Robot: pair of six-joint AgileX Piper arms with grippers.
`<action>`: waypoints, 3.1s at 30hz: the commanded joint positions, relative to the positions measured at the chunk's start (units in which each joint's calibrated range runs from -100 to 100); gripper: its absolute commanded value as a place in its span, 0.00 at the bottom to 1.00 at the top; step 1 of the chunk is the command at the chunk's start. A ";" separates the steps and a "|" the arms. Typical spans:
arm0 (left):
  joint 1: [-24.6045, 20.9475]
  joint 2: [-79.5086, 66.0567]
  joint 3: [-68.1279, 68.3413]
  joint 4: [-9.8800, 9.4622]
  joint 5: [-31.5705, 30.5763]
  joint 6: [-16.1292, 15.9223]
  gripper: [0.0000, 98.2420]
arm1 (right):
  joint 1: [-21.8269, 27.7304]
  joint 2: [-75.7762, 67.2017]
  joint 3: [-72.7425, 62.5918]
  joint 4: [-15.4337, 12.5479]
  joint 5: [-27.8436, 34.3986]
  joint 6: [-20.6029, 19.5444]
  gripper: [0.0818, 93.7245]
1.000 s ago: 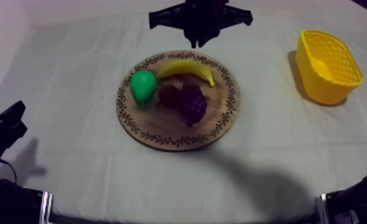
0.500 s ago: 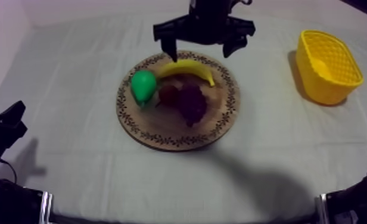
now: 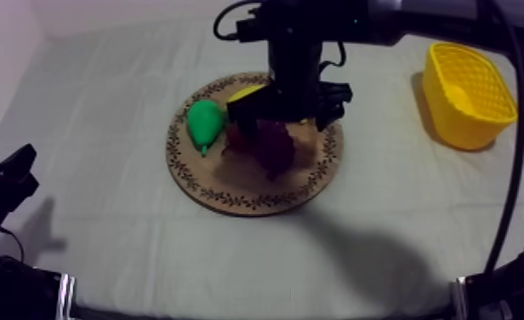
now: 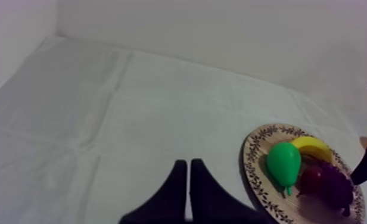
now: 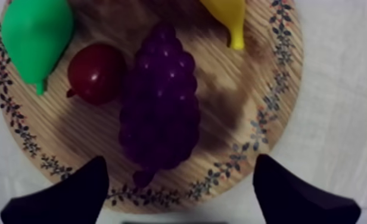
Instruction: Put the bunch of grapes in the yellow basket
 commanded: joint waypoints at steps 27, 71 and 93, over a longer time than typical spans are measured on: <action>-0.01 0.00 -0.01 0.00 0.00 0.00 0.00 | 1.55 13.10 -4.29 -2.58 -10.92 4.72 0.19; -0.01 0.00 -0.01 0.00 0.00 0.00 0.00 | 35.64 -32.87 7.49 5.91 -15.29 24.61 0.15; -0.01 0.00 -0.01 0.00 0.00 0.00 0.00 | 41.40 -17.84 18.62 2.51 -25.61 28.83 0.13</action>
